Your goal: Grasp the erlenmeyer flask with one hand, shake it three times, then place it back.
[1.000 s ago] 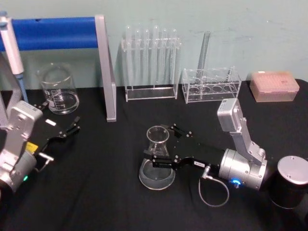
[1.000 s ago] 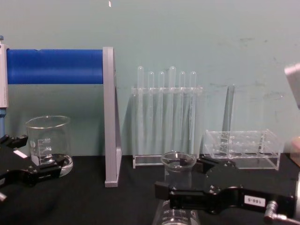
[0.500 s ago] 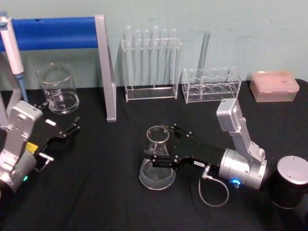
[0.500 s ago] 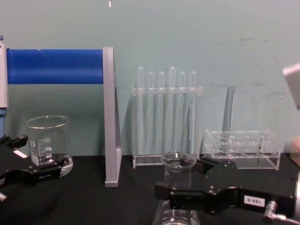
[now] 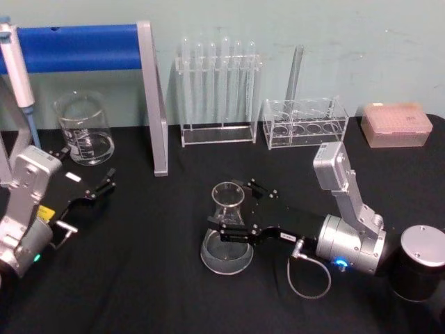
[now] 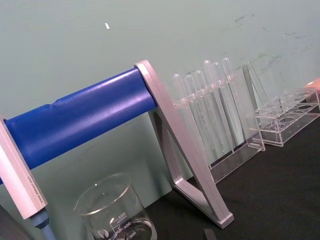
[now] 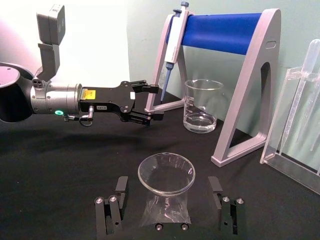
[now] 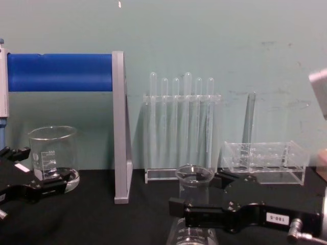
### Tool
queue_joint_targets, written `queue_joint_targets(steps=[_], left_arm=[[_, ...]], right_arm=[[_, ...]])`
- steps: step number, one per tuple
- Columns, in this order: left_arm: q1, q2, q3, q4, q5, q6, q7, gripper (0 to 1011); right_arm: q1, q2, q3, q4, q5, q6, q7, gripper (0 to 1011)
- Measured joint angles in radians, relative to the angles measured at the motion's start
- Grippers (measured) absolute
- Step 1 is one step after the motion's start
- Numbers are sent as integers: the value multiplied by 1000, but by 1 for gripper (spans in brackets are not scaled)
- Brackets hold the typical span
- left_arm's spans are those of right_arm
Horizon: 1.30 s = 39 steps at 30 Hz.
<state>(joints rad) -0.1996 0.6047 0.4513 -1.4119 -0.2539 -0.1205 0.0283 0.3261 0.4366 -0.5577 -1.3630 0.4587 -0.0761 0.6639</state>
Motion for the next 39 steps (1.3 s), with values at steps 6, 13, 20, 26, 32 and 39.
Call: queue_joint_targets(steps=[6,13,20,26,32,39], left_arm=[[0,0,0,0,0,0,0,1001],[0,0,0,0,0,0,0,1001],[0,0,0,0,0,0,0,1001],[0,0,0,0,0,0,0,1001],[0,0,0,0,0,0,0,1001],[0,0,0,0,0,0,0,1001]], right_arm=[[0,0,0,0,0,0,1,887],[0,0,0,0,1,0,0,691],[0,0,0,0,1,0,1,479],[0,0,0,0,1,0,0,449],[0,0,0,0,1,0,0,449],[2,3,0,-3,-3,2,-1,449]])
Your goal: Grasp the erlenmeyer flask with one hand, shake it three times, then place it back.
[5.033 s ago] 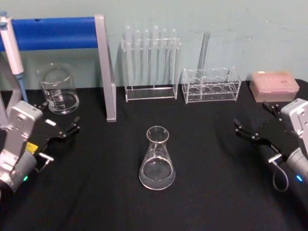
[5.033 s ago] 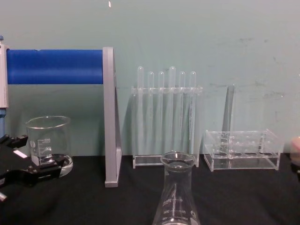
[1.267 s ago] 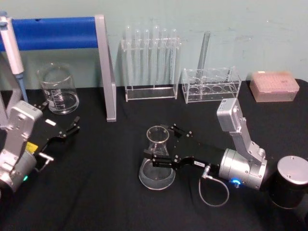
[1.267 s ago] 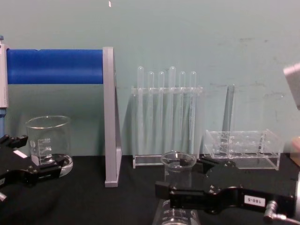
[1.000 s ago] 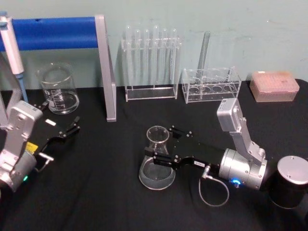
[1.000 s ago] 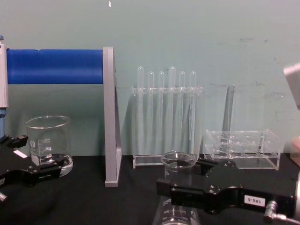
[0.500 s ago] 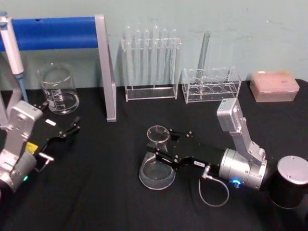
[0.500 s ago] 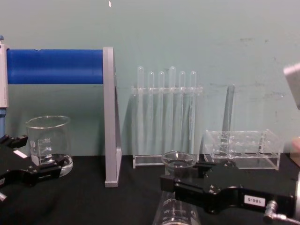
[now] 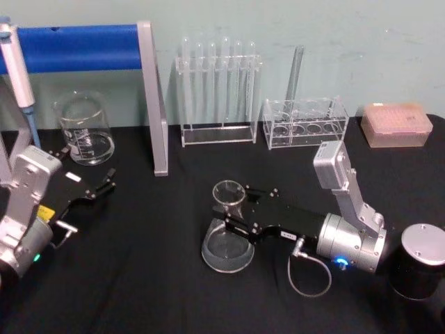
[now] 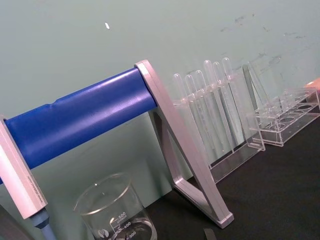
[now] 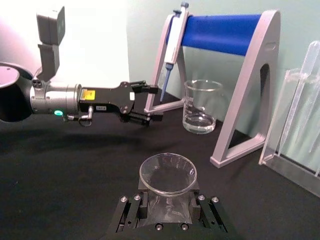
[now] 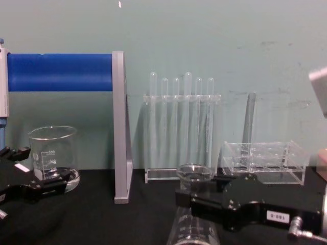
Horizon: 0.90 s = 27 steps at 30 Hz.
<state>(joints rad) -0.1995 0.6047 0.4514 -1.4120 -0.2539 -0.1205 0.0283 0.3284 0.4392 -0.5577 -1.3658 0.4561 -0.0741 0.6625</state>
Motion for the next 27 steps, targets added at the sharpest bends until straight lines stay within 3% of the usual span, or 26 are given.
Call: queue_joint_targets(steps=[6,10,17,27], left_arm=[[0,0,0,0,0,0,0,1001],[0,0,0,0,0,0,0,1001],[0,0,0,0,0,0,0,1001],[0,0,0,0,0,0,0,1001]], right_arm=[[-17,-3,23,-40,2,-3,-42,449],[-35,-8,54,-92,-9,-2,-112,449],[-80,-39,136,-200,-29,42,-277,449],[-128,-79,237,-276,-49,91,-434,449]])
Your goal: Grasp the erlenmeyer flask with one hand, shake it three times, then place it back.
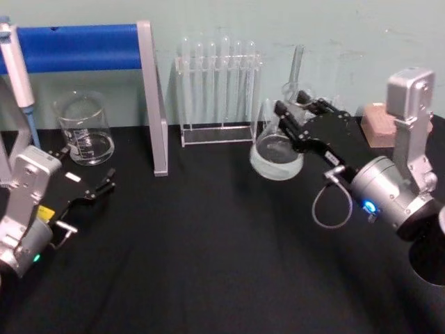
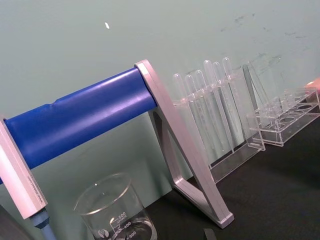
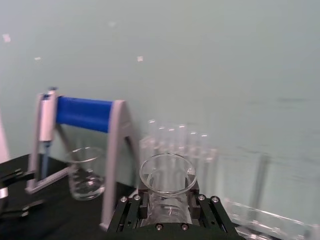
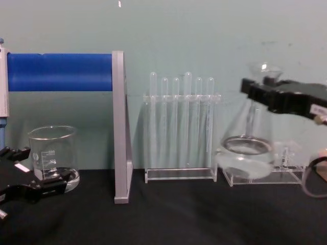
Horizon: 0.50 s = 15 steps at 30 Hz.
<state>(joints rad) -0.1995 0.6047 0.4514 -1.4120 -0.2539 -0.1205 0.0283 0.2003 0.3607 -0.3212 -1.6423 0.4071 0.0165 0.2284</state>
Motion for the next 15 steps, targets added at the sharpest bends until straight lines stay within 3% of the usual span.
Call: queue_joint_targets(steps=[7,15], left_arm=[[0,0,0,0,0,0,0,1001],[0,0,0,0,0,0,0,1001]], right_arm=[[-18,-22,53,-9,-11,18,-44,449],[-25,-36,73,-11,-24,28,-37,449]])
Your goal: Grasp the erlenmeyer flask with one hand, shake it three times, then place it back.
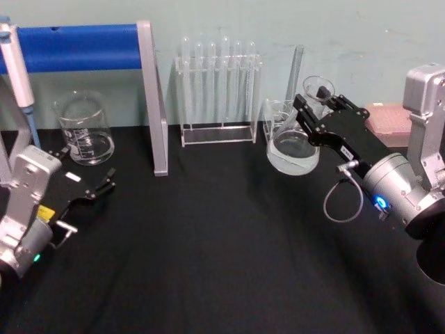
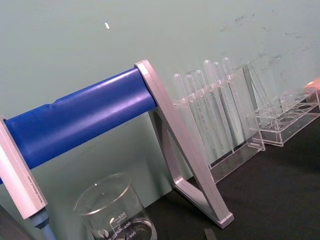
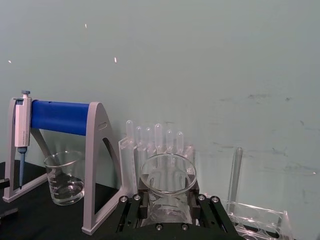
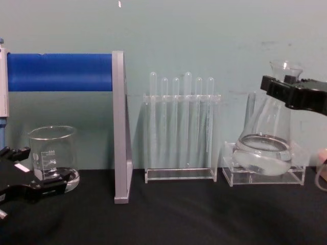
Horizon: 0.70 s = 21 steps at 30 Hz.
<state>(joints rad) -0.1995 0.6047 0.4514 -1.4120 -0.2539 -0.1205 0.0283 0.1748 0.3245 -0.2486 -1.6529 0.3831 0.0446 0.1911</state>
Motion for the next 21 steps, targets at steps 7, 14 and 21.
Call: queue_joint_targets(steps=[7,14,21], left_arm=[[0,0,0,0,0,0,0,1001],[0,0,0,0,0,0,0,1001],[0,0,0,0,0,0,0,1001]], right_arm=[[6,-15,-3,8,-17,4,28,449],[49,-35,-65,39,-24,5,115,449],[99,-56,-157,71,-18,7,205,449]])
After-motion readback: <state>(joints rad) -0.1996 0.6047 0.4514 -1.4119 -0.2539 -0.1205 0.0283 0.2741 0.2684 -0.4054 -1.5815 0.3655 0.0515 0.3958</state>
